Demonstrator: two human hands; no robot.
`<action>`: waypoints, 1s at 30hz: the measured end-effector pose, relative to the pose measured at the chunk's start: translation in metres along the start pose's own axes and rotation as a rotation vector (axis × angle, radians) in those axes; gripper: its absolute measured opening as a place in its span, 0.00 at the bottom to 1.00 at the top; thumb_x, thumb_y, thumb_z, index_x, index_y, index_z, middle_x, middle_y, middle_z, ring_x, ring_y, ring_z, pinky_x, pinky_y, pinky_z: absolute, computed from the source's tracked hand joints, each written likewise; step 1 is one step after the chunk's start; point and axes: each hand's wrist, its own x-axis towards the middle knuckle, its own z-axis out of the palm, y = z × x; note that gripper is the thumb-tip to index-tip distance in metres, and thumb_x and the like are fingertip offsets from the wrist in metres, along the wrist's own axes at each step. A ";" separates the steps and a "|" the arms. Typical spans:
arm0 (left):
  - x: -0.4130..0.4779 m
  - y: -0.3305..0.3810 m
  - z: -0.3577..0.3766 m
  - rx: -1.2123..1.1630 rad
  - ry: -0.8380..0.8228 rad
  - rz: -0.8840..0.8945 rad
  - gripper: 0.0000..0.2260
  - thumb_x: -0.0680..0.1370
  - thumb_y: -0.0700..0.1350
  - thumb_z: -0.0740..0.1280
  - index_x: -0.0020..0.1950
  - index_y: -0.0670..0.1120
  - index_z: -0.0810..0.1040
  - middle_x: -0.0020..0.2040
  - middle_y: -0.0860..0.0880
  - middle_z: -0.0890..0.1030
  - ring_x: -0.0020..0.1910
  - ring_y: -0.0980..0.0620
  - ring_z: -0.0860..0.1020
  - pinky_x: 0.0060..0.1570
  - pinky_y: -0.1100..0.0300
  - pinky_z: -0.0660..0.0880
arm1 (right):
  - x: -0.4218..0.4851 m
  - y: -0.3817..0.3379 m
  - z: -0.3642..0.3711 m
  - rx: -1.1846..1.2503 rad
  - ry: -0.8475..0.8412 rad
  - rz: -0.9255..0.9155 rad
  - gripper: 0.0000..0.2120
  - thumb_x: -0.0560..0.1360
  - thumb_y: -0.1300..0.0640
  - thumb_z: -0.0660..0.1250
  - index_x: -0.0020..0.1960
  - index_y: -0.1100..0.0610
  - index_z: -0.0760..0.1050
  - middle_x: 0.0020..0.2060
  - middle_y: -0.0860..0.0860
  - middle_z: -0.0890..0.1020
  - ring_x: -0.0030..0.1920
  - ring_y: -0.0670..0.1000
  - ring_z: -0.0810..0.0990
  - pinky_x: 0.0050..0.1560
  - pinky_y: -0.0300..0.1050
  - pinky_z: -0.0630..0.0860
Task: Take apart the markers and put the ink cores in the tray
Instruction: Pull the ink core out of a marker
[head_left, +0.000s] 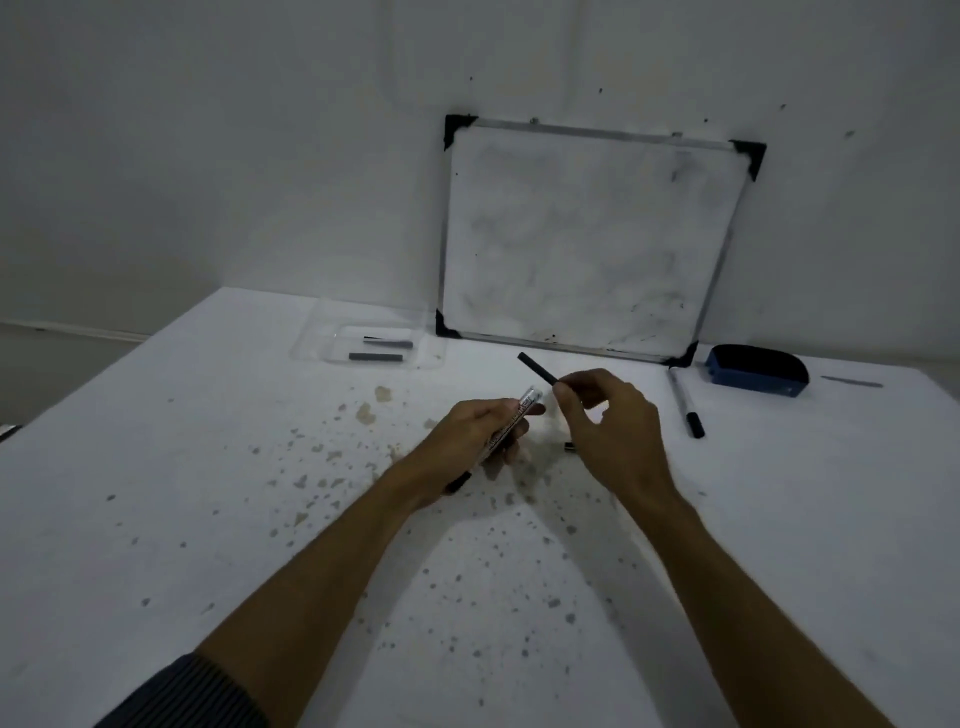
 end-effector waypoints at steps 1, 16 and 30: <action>-0.001 0.001 0.003 0.011 -0.019 0.003 0.16 0.88 0.48 0.59 0.67 0.43 0.82 0.44 0.47 0.79 0.37 0.51 0.79 0.35 0.55 0.75 | -0.010 -0.001 -0.004 0.062 0.036 0.025 0.06 0.80 0.49 0.68 0.52 0.48 0.82 0.43 0.40 0.84 0.47 0.43 0.80 0.44 0.35 0.72; -0.006 -0.006 0.017 0.205 0.008 0.098 0.12 0.85 0.46 0.65 0.65 0.45 0.84 0.46 0.47 0.85 0.39 0.48 0.81 0.45 0.52 0.80 | -0.018 0.028 -0.017 0.879 0.120 0.497 0.09 0.78 0.52 0.71 0.56 0.52 0.86 0.46 0.45 0.84 0.44 0.42 0.79 0.52 0.44 0.77; -0.002 -0.010 0.011 0.196 0.019 0.161 0.14 0.85 0.43 0.66 0.68 0.44 0.82 0.45 0.49 0.86 0.40 0.50 0.82 0.47 0.59 0.81 | -0.014 0.039 -0.005 0.752 0.072 0.406 0.12 0.82 0.55 0.66 0.60 0.57 0.83 0.45 0.46 0.82 0.36 0.38 0.80 0.44 0.35 0.78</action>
